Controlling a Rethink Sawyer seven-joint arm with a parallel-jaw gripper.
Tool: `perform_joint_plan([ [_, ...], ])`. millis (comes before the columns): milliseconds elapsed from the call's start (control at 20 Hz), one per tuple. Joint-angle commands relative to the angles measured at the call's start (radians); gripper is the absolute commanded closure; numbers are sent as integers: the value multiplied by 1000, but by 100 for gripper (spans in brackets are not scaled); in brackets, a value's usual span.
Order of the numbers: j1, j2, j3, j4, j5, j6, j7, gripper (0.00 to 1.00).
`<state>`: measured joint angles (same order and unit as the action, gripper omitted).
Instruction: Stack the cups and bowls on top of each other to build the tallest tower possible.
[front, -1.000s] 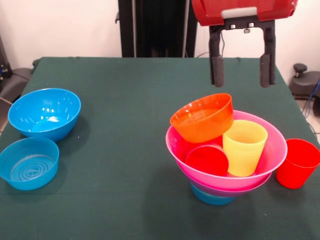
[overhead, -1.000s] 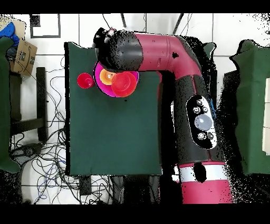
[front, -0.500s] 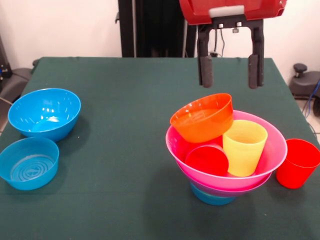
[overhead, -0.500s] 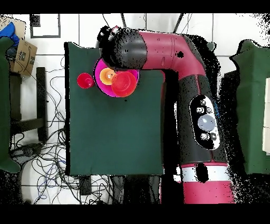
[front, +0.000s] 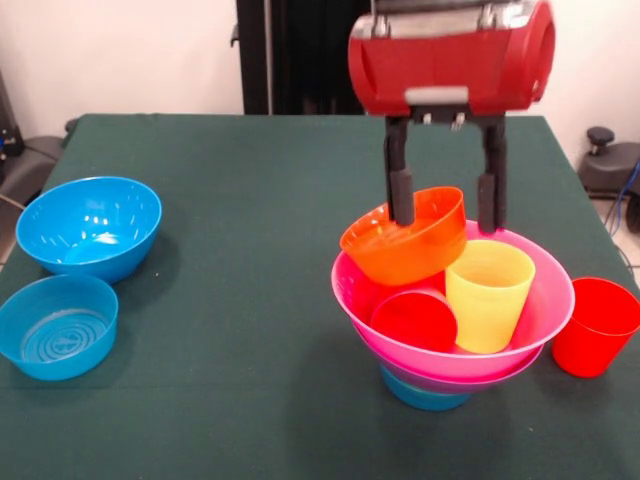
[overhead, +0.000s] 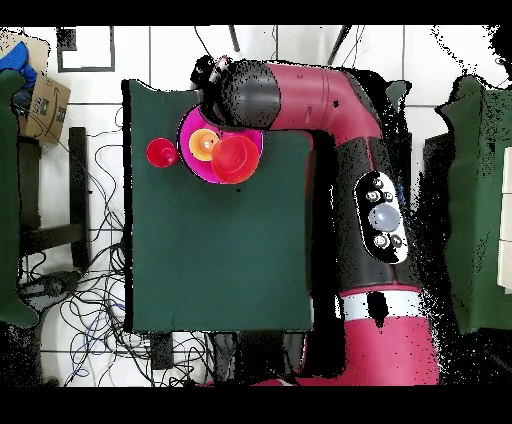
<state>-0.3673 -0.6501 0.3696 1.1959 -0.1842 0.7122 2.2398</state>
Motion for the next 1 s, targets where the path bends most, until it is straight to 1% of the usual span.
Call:
perform_joint_plan([
  [50,22,88,-43,18,-88,36,-52,0],
  [250,19,75,-49,36,-93,48,-63,0],
  [550,14,27,-53,84,-85,70,-65,0],
  [650,30,20,-75,79,-91,92,-47,0],
  [750,45,10,-98,88,-85,92,-6,0],
  [800,57,9,-113,86,-79,87,4,100],
  [1000,65,8,-114,88,-61,81,22,100],
])
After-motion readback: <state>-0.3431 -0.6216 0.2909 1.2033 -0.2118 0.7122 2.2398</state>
